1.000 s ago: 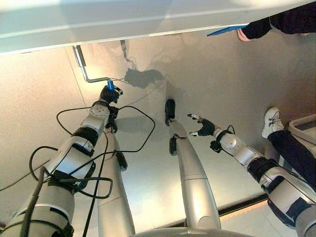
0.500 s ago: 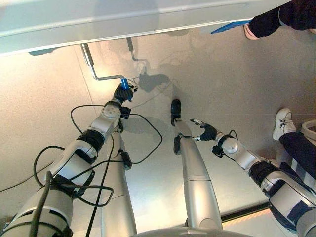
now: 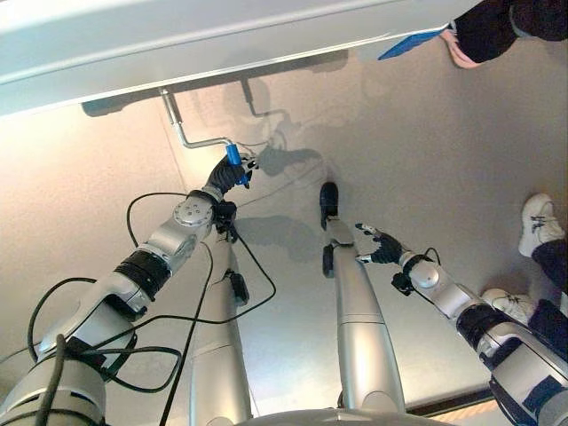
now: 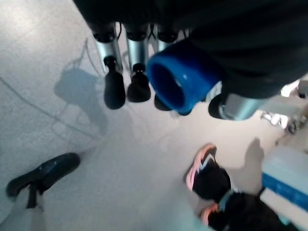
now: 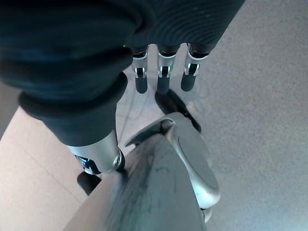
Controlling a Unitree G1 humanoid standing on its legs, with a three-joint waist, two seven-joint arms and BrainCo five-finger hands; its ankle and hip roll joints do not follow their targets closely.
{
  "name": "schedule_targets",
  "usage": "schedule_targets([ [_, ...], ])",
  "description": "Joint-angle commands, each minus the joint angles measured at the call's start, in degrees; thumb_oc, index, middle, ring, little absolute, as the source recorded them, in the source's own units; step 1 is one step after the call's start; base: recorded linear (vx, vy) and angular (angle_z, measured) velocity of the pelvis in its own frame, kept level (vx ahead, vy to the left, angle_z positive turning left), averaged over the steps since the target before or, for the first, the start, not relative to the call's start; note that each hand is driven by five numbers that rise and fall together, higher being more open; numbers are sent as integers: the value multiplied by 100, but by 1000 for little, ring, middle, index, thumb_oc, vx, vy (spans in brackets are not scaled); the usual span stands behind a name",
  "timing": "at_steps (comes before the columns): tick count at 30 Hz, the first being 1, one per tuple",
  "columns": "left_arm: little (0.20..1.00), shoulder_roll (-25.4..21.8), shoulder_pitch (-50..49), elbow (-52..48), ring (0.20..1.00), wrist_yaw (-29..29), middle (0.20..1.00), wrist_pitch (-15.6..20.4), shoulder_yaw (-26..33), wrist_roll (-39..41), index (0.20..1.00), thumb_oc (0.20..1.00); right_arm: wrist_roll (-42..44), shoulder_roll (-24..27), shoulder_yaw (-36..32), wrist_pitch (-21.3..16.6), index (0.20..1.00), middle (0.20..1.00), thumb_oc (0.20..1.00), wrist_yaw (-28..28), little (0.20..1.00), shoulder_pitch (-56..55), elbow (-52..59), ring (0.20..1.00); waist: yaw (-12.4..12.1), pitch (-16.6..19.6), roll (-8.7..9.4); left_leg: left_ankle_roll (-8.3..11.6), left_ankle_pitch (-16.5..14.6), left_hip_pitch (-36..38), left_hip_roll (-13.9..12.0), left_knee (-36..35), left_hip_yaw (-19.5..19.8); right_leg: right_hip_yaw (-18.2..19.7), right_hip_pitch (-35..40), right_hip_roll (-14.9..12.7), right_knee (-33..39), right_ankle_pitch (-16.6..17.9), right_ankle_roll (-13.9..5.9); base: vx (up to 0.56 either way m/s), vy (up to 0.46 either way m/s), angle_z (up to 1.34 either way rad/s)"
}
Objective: Raise the hospital bed
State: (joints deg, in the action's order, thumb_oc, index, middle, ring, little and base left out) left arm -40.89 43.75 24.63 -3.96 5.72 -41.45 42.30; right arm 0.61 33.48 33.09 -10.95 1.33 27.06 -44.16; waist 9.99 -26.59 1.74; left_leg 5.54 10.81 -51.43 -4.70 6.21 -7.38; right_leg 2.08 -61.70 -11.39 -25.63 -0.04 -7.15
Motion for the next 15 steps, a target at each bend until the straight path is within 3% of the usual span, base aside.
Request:
schedule_targets([
  [1,200,399,852,-2214,200,832,200,859,-490,-448,200,200,-271,358,48,36,1000,1000,1000,-7,1000,-470,-77,1000,201,-73,-325,51,-746,33,-77,668,314,-369,510,597,1273,693,-18,-8,-35,2],
  [9,200,-523,321,-3338,200,1268,200,883,-330,131,200,200,-264,220,14,14,1000,1000,1000,64,1000,-647,-263,1000,106,-64,-278,44,-766,51,-60,798,406,-463,622,594,1171,656,5,-1,-1,1],
  [10,200,-796,135,-3581,200,1378,200,886,-238,233,200,200,-267,200,-10,6,1000,1000,1000,114,1000,-714,-340,1000,54,-64,-267,35,-767,92,-49,791,423,-503,692,573,1166,654,-4,-9,-7,6],
  [15,200,-1300,-458,-3952,200,1555,200,902,211,418,200,200,-258,106,-68,-25,1000,1000,1000,163,1000,-799,-640,1000,-42,-58,-246,22,-773,228,-3,808,455,-578,927,500,1204,668,-31,-30,22,9],
])
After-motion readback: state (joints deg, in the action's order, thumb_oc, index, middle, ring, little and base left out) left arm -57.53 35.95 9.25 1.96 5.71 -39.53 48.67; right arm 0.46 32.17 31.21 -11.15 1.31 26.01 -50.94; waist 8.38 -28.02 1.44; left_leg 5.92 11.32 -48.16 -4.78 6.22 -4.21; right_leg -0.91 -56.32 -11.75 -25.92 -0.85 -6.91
